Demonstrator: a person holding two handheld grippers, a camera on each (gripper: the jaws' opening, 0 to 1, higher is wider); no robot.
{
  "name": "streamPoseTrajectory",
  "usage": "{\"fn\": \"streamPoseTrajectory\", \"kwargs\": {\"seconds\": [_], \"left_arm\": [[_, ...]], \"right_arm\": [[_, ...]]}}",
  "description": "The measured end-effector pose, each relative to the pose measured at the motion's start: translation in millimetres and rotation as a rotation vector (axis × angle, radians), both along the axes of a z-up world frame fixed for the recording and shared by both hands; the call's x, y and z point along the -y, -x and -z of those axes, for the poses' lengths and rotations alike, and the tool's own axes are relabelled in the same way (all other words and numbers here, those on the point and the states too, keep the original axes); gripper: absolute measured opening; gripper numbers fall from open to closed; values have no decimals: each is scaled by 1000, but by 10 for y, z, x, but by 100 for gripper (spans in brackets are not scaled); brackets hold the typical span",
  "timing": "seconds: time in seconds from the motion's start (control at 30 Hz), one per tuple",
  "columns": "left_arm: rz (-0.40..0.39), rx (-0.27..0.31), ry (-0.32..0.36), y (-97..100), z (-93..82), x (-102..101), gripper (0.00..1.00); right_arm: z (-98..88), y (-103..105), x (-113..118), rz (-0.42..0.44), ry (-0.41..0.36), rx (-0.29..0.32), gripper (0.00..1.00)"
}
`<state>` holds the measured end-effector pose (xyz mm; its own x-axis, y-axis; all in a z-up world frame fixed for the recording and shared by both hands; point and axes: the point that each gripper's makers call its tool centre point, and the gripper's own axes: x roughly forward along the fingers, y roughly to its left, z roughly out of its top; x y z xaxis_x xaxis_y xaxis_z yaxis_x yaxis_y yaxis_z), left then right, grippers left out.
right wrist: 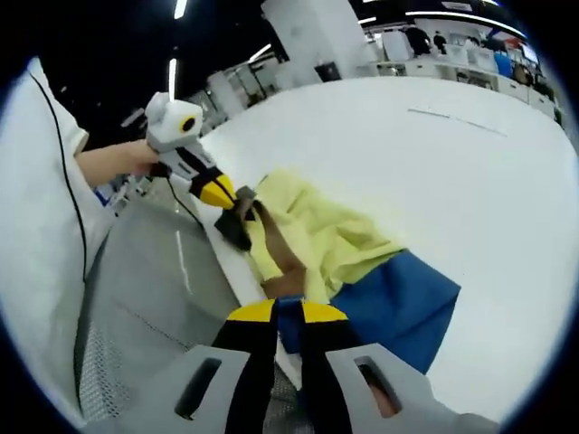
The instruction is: Fold the garment on the visible template until the final outline fits inside the template.
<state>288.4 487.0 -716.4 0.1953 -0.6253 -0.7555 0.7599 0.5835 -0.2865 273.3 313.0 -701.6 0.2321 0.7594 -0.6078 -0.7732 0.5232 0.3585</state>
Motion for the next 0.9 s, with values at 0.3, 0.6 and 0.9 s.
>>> {"fn": "streamPoseTrajectory", "kwargs": {"seconds": [0.3,0.6,0.9], "left_arm": [[-10,2,8,17,-12,-1,0],[-19,-3,14,33,-16,-6,0],[-35,-2,14,7,-21,-36,0]], "right_arm": [[19,-26,-28,-121,-18,-71,16],[140,54,-51,-253,14,-154,17],[167,54,-109,-283,-21,-196,15]]}}
